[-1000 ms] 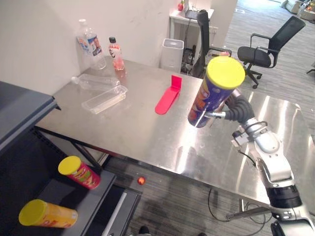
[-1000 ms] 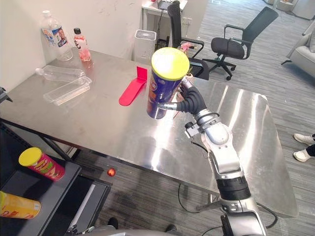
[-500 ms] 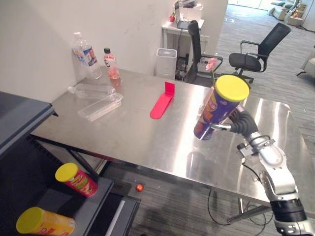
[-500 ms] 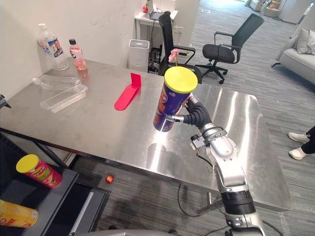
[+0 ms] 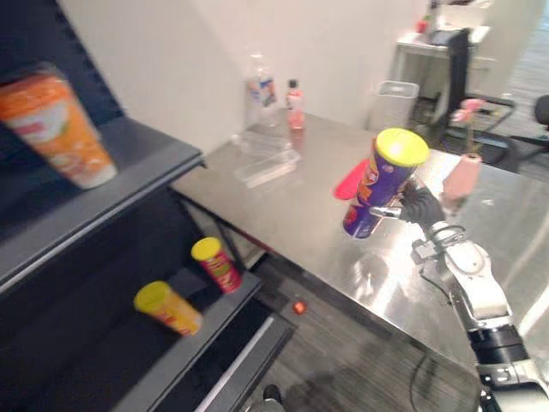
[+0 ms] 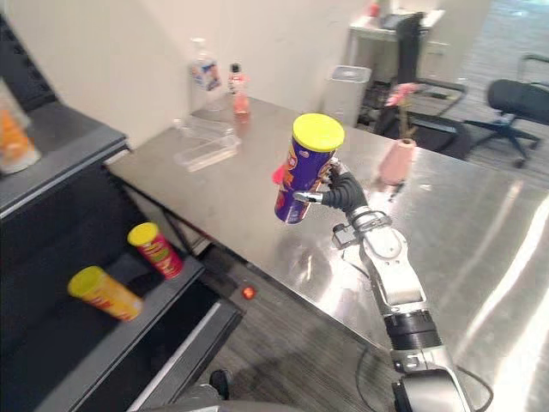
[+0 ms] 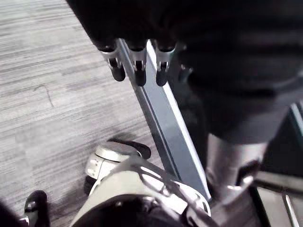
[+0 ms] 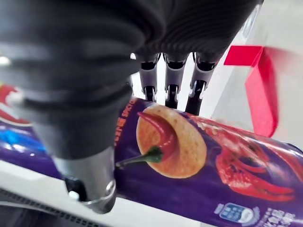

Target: Put the gum and the chips on the shelf.

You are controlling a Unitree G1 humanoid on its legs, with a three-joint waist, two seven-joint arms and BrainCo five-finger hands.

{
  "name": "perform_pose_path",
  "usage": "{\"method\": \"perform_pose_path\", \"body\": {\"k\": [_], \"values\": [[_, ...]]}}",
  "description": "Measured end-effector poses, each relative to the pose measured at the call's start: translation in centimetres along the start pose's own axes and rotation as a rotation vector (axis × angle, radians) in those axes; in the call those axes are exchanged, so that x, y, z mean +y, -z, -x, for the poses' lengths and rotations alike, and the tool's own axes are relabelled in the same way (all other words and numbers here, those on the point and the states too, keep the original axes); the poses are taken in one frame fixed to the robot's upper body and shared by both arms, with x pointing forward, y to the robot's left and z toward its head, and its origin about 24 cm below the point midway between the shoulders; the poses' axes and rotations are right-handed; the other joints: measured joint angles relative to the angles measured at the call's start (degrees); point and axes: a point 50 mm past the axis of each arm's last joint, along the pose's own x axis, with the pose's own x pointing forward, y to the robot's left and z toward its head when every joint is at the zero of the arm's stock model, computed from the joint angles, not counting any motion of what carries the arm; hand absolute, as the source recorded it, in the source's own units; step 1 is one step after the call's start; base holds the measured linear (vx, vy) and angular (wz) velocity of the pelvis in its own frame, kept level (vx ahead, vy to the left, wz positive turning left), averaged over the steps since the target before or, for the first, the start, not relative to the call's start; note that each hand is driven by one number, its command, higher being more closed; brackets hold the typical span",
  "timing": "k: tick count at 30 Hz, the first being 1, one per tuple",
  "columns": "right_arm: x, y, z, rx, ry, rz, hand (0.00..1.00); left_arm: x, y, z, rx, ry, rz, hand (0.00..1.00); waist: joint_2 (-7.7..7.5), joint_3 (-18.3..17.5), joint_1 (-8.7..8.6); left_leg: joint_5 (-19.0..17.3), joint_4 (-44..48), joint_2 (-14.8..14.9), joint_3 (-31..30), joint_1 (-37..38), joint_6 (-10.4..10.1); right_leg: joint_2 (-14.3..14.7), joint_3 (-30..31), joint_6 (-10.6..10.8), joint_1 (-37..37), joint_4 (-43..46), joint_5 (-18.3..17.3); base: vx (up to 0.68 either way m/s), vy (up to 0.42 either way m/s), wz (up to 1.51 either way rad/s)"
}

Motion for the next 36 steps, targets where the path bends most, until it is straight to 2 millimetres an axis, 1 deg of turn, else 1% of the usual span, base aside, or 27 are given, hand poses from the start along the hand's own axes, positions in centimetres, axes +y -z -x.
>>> {"method": "perform_pose_path", "body": {"k": [1,2,3,4,5,6,8,10,11,13,14,16,18,19,21,22,23,24,25,26,27,28,29,30,32,34,36], "values": [[-0.4,-0.1,0.1,-0.002,0.023,0.001,1.0,-0.1,0.3,0.1,0.012,0.003,0.007,0.0,0.82,0.05,0.2,2.47,4.35,0.98,2.24,-0.64,1.43,-0.53,-0.76,0.34,-0.14,1.82,-0.89,0.04,0.148,0.94],[-1.3,-0.1,0.4,-0.003,0.065,0.007,1.0,-0.2,1.2,0.3,0.039,0.016,0.015,0.0,2.66,-0.36,-0.43,8.47,8.45,1.97,5.03,-1.64,0.94,-1.88,-0.95,0.94,-0.54,6.22,-2.76,0.04,0.161,0.89],[-2.2,0.0,0.9,0.007,0.105,0.016,1.0,-0.2,1.3,0.3,0.046,0.024,0.01,0.0,1.98,-0.51,-0.73,12.05,7.25,0.69,4.84,-2.15,0.32,-3.01,-0.93,0.29,-0.55,7.04,-3.68,0.03,0.148,0.86],[-2.6,0.0,1.1,0.01,0.119,0.023,1.0,0.0,1.1,0.3,0.043,0.02,0.007,0.0,1.64,-0.6,-0.37,14.17,5.01,-0.29,4.58,-2.07,0.3,-3.12,-0.98,0.14,-0.63,6.59,-3.74,-0.01,0.075,0.73],[-3.2,-0.2,1.4,0.004,0.146,0.026,1.0,0.2,1.0,0.2,0.043,0.011,0.015,0.0,0.6,-0.37,-0.56,18.47,-0.8,-1.96,3.21,-1.37,-0.39,-3.4,-2.25,0.09,-0.83,5.63,-3.54,-0.01,0.05,0.49],[-3.9,0.0,1.9,0.009,0.185,0.019,1.0,0.4,1.3,0.2,0.062,0.003,0.021,0.0,0.5,-0.18,-0.2,13.91,2.34,-0.63,4.51,-1.18,-1.27,-3.67,-4.15,0.16,-0.93,5.98,-3.25,0.01,0.049,0.43],[-4.3,0.6,2.8,0.044,0.204,0.024,1.0,1.2,2.0,0.4,0.091,-0.022,0.035,0.0,-0.1,-0.31,-0.6,8.71,9.04,1.18,6.76,0.95,-3.39,-5.23,-4.89,0.01,-0.51,7.97,-3.34,0.06,0.083,0.24],[-5.1,0.4,3.9,0.048,0.25,0.049,1.0,1.3,2.5,0.3,0.113,-0.03,0.006,0.0,0.31,-0.53,-2.97,8.49,10.77,3.53,5.76,2.29,-4.97,-7.21,-6.69,0.02,-1.12,10.8,-3.33,0.04,0.169,0.52],[-5.5,0.4,4.1,0.052,0.27,0.05,1.0,1.3,2.5,0.3,0.116,-0.029,0.002,0.0,0.43,-0.53,-3.67,8.62,10.22,3.71,4.24,1.84,-5.86,-7.67,-7.25,0.02,-1.51,11.82,-3.33,-0.02,0.327,0.55],[-6.2,0.6,4.7,0.067,0.33,0.043,1.0,1.6,2.5,0.2,0.114,-0.033,-0.023,0.0,-0.17,-0.54,-3.74,6.81,8.53,1.66,1.57,1.2,-7.89,-10.47,-7.3,0.06,-3.6,16.06,-3.3,-0.03,0.366,0.4],[-6.4,0.6,4.8,0.066,0.355,0.039,1.0,1.5,2.1,0.1,0.098,-0.033,-0.042,0.0,-0.96,-0.53,-3.74,5.79,6.16,-0.17,0.41,1.34,-9.37,-12.95,-7.34,0.12,-4.7,19.22,-3.25,-0.01,0.293,0.44],[-6.7,0.9,5.1,0.067,0.39,0.026,1.0,1.8,1.3,0.0,0.067,-0.036,-0.064,0.0,-2.18,0.12,-3.6,4.5,2.33,-3.09,2.32,2.98,-10.34,-16.33,-7.78,1.21,-4.65,22.3,-2.32,-0.03,0.342,0.63],[-6.5,2.0,5.5,0.112,0.434,0.03,1.0,1.8,0.8,-0.1,0.05,-0.029,-0.08,0.0,-2.88,0.56,-3.47,2.86,1.73,-5.42,3.01,2.95,-8.49,-18.74,-8.19,1.25,-3.71,24.13,0.61,-0.06,0.366,0.83],[-6.4,2.8,6.4,0.145,0.453,0.022,1.0,1.7,0.6,-0.1,0.04,-0.032,-0.069,0.0,-2.92,0.67,-3.13,1.81,2.0,-6.75,1.42,2.68,-7.1,-20.19,-7.92,-0.11,-3.01,25.36,3.84,-0.06,0.427,1.07],[-6.1,3.9,8.1,0.199,0.485,0.048,1.0,1.5,0.2,-0.1,0.024,-0.022,-0.08,0.0,-2.56,0.97,-3.18,-0.21,1.0,-9.12,-3.21,2.71,-4.49,-22.54,0.88,-5.5,-4.78,30.76,11.62,-0.03,0.365,1.13],[-6.0,4.1,8.4,0.207,0.501,0.041,1.0,1.2,-0.2,-0.1,0.012,-0.016,-0.086,0.0,-2.06,1.07,-3.45,-0.14,0.57,-9.57,-4.93,2.62,-4.33,-22.57,6.02,-5.94,-6.54,32.98,11.74,-0.05,0.271,1.15],[-5.8,4.4,9.1,0.217,0.524,0.03,1.0,0.6,-1.0,-0.2,-0.016,0.001,-0.09,0.0,-2.06,2.03,-3.5,-0.34,-0.81,-9.69,-8.15,2.19,-4.93,-18.97,15.57,-5.79,-10.02,36.45,7.2,-0.06,0.241,1.33],[-5.5,4.3,9.4,0.21,0.553,0.024,1.0,0.7,-1.8,-0.4,-0.034,0.004,-0.102,0.0,-1.85,2.25,-3.65,0.1,-2.84,-9.74,-10.68,1.86,-5.47,-14.44,21.17,-4.5,-12.28,38.46,2.78,-0.04,0.236,1.34],[-5.4,4.1,9.5,0.199,0.564,0.023,1.0,0.7,-1.9,-0.4,-0.034,0.011,-0.107,0.0,-1.74,2.27,-3.88,0.06,-4.18,-9.74,-10.93,2.1,-5.54,-12.33,22.21,-3.5,-12.97,38.95,0.88,0.03,0.227,1.33],[-5.5,3.5,9.6,0.168,0.577,0.033,1.0,0.5,-1.9,-0.4,-0.032,0.016,-0.114,0.0,-1.62,2.33,-4.2,-0.55,-7.19,-9.79,-10.59,3.54,-6.84,-8.61,22.81,-3.03,-13.21,39.11,-1.93,0.12,0.194,1.07],[-5.3,3.4,9.6,0.147,0.588,0.023,1.0,0.8,-2.0,-0.5,-0.029,0.011,-0.119,0.0,-3.88,2.15,-4.39,-2.02,-6.27,-10.1,-8.88,3.78,-9.44,-7.64,23.38,-2.83,-14.01,38.21,-3.03,0.16,0.123,1.03],[-5.3,2.7,9.2,0.103,0.597,0.023,1.0,1.1,-2.6,-0.5,-0.046,0.003,-0.124,0.0,-3.99,1.89,-4.16,0.31,-2.73,-9.1,-9.75,2.62,-5.6,-6.72,24.02,-1.9,-14.63,38.28,-3.41,0.2,0.019,0.74],[-5.4,2.1,9.0,0.059,0.603,0.023,1.0,1.6,-2.3,-0.6,-0.024,-0.017,-0.129,0.0,-5.22,2.1,-3.59,-0.02,-3.25,-11.54,-10.54,3.43,-3.65,-6.23,25.91,-0.43,-15.21,37.12,-5.2,0.18,-0.024,0.73],[-5.5,2.1,9.1,0.06,0.602,0.027,1.0,1.3,-2.4,-0.7,-0.02,-0.013,-0.129,0.0,-5.89,1.7,-3.67,-0.12,-3.43,-12.65,-11.71,3.83,-3.33,-4.48,27.7,-1.02,-15.45,34.95,-6.57,0.16,0.007,0.57],[-5.3,2.5,9.6,0.084,0.603,0.028,1.0,0.7,-2.3,-0.6,-0.011,-0.002,-0.117,0.0,-4.46,1.34,-3.72,0.25,-3.9,-12.84,-12.98,3.98,-2.78,-1.54,28.27,-1.61,-16.39,31.81,-6.95,0.15,0.083,0.38],[-5.2,2.6,9.7,0.09,0.595,0.027,1.0,0.7,-2.3,-0.6,-0.009,-0.002,-0.118,0.0,-4.32,1.22,-4.02,0.49,-4.2,-13.31,-13.39,3.92,-2.45,-0.38,29.4,-1.59,-17.32,28.57,-6.93,0.13,0.072,0.15],[-5.2,2.7,9.7,0.092,0.586,0.024,1.0,0.6,-2.4,-0.6,-0.013,0.0,-0.12,0.0,-4.35,1.18,-4.41,0.53,-3.91,-13.46,-14.15,4.15,-2.51,0.9,29.61,-0.96,-15.51,22.41,-6.41,0.08,0.011,0.15]]}}
